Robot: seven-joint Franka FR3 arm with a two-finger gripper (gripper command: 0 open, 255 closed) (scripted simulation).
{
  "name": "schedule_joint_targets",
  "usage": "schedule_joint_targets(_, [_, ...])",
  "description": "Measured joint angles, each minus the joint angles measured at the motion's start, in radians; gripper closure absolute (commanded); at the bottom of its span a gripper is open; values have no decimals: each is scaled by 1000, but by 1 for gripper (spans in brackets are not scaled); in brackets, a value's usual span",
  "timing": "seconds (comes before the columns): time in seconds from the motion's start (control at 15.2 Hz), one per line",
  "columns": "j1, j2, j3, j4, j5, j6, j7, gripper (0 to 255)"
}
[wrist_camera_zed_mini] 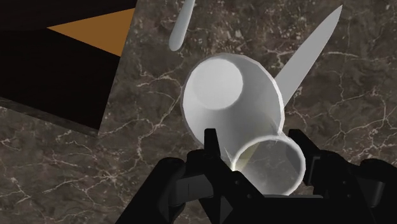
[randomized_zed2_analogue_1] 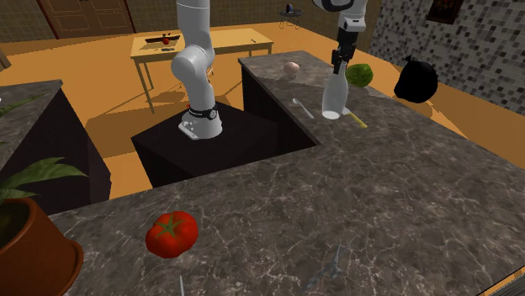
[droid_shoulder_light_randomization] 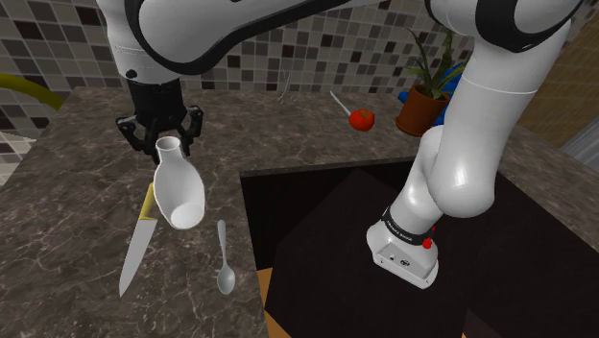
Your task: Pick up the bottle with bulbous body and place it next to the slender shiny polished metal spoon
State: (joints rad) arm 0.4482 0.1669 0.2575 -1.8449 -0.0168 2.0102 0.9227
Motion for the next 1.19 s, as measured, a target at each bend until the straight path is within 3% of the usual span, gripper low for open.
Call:
schedule_joint_targets(0.07, [0,0,0,0,0,0,0,0])
schedule_joint_targets(0.46, [0,0,0,0,0,0,0,0])
schedule_joint_targets(0.73, [-1,-19,1,80,5,-95,-3,0])
schedule_joint_targets(1.19, [-3,-27,0,94,8,-120,-5,0])
